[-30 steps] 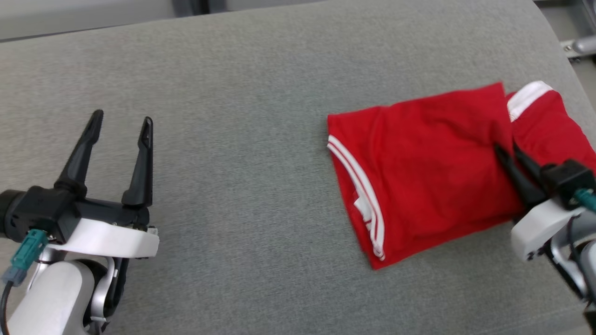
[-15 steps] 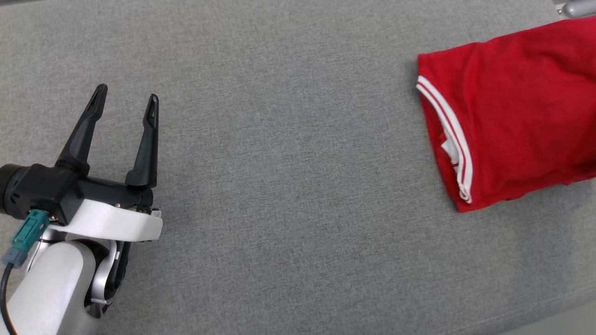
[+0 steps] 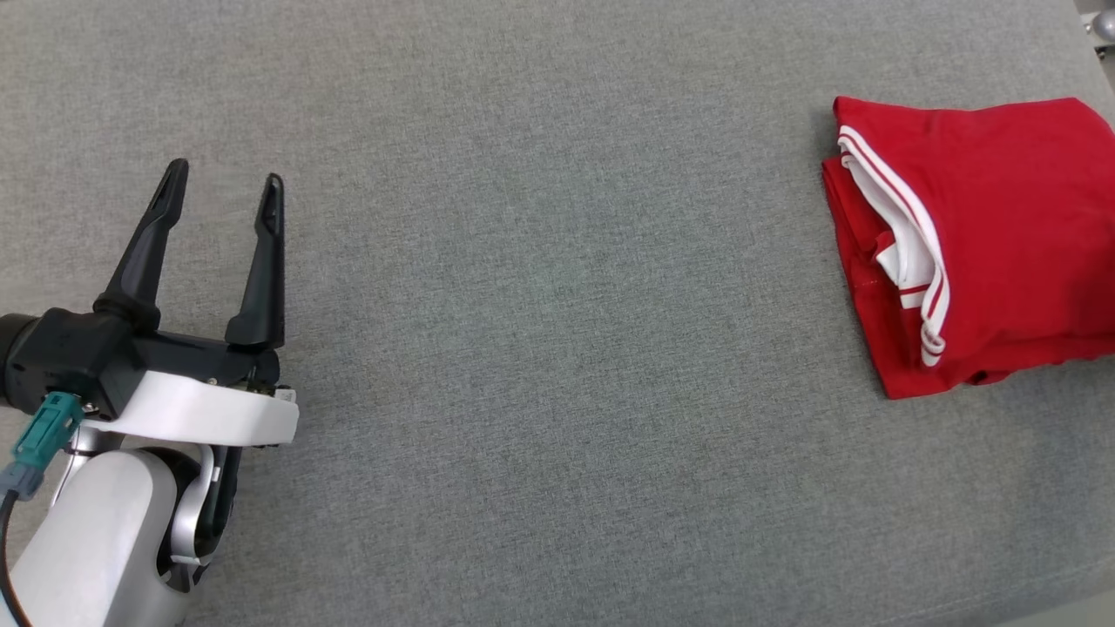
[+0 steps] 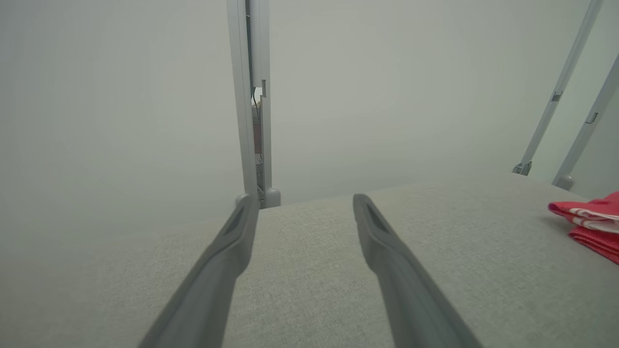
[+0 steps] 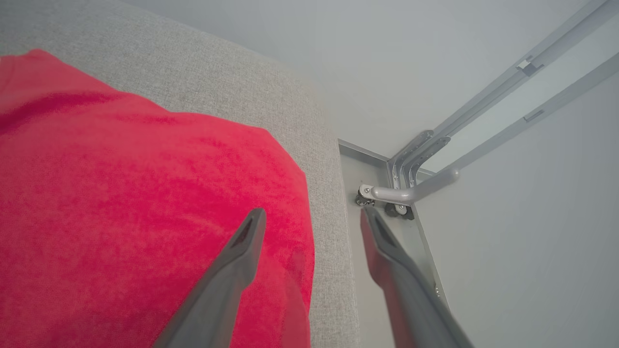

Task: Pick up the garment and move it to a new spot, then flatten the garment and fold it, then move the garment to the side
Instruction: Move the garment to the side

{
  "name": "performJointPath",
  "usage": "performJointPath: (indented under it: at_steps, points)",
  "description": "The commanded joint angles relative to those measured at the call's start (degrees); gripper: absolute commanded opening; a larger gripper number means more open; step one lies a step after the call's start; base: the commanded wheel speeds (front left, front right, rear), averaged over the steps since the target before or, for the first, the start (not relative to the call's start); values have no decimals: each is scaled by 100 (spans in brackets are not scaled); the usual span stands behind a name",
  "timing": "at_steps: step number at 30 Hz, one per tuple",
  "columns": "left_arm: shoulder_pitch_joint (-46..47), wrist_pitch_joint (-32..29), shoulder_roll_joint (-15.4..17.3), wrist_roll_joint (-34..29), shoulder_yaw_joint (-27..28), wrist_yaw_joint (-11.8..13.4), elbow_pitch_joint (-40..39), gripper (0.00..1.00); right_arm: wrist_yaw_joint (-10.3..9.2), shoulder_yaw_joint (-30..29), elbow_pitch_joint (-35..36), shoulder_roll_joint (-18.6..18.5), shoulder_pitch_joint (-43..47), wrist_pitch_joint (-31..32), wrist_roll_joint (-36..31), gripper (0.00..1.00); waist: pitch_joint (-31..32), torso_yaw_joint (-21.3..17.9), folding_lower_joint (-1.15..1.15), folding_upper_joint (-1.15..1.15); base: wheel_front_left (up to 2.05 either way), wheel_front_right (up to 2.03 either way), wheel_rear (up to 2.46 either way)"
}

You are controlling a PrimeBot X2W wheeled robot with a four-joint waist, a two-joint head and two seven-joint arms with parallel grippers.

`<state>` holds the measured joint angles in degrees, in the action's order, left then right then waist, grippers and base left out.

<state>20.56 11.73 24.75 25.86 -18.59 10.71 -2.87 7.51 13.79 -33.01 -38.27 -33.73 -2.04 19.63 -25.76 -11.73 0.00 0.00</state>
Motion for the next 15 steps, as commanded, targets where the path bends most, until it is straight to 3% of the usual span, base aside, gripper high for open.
performJointPath:
  at_steps: [1,4,8,15]
  points:
    - [-21,37,17,56,46,54,39,100,-2,-119,-54,37,101,-117,55,100,58,11,0,0,0,0,0]
    - [-127,79,-14,106,112,108,69,100,-1,-581,45,332,227,-540,96,100,175,18,0,0,0,0,0]
    - [-244,113,-47,167,204,204,101,100,-2,-1283,435,1008,468,-949,-66,100,401,22,0,0,0,0,0]
    - [-554,163,-109,234,344,434,70,100,-1,-1913,1756,2366,1123,-1000,-744,100,888,133,0,0,0,0,0]
